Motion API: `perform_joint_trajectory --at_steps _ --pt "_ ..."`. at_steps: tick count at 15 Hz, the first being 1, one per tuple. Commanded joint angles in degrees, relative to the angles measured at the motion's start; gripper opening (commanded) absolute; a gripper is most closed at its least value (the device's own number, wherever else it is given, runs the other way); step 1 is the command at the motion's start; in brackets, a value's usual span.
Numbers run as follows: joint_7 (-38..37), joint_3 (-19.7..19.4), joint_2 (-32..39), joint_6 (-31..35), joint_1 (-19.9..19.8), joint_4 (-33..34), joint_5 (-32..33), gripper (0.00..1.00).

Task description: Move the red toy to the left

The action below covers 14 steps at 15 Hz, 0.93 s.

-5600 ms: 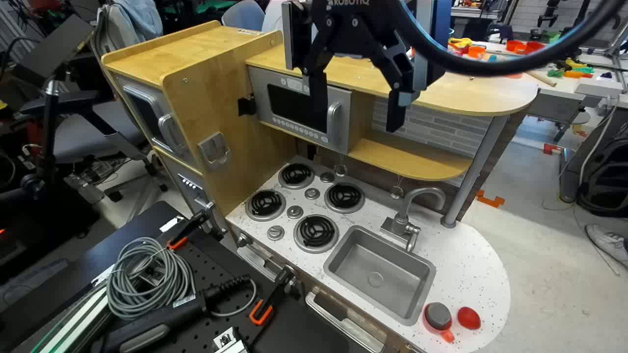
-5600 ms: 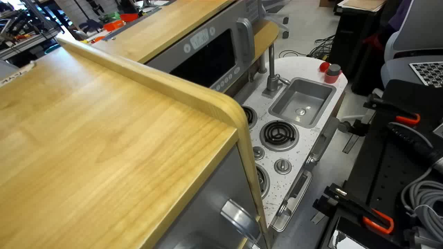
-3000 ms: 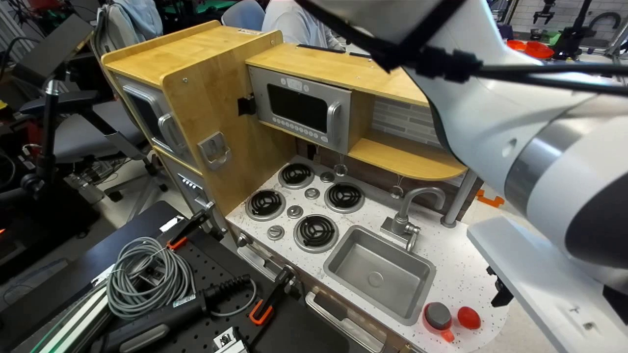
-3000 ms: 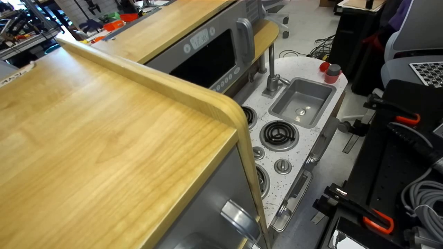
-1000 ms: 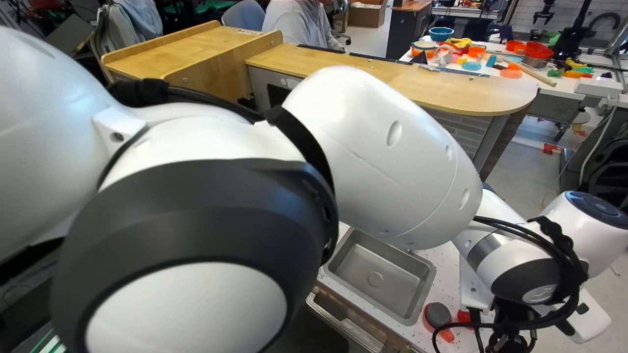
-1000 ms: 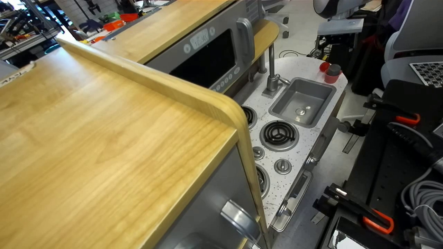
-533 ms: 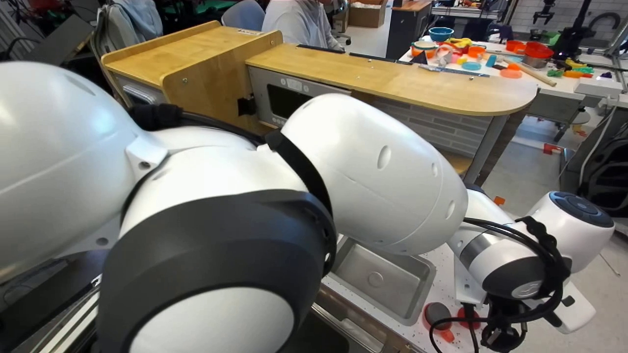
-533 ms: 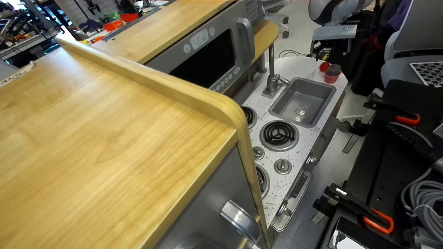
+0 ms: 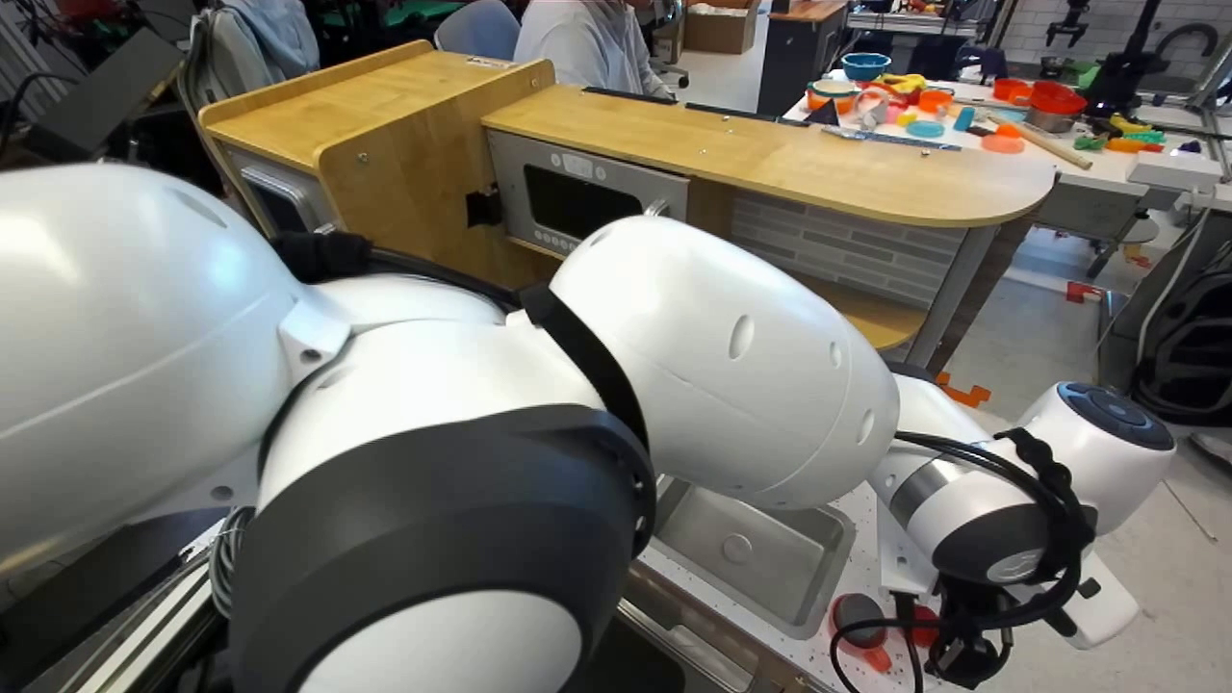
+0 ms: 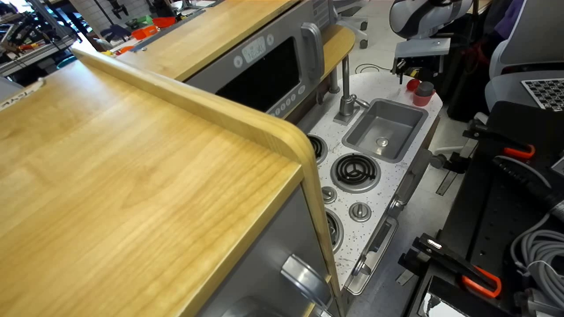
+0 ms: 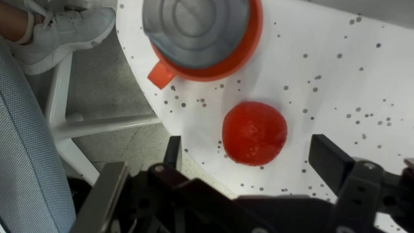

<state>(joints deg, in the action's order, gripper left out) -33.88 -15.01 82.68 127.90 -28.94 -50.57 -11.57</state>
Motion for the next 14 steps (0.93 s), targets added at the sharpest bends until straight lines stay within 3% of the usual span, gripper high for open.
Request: perform_joint_trajectory --at_steps 1,3,4,7,9,14 --pt "-0.57 0.41 3.04 -2.67 -0.39 5.35 0.41 1.0" --pt "-0.69 0.44 3.74 -2.97 -0.28 6.29 0.56 1.0" --pt "-0.48 0.74 1.74 -1.7 0.09 3.11 1.06 1.0" --pt "-0.4 0.78 1.22 -1.23 0.37 2.01 1.52 1.0" --pt "-0.47 0.62 1.22 -0.85 0.46 1.7 1.75 0.72" --pt "-0.29 0.39 1.21 -0.65 0.56 1.44 2.36 0.34"
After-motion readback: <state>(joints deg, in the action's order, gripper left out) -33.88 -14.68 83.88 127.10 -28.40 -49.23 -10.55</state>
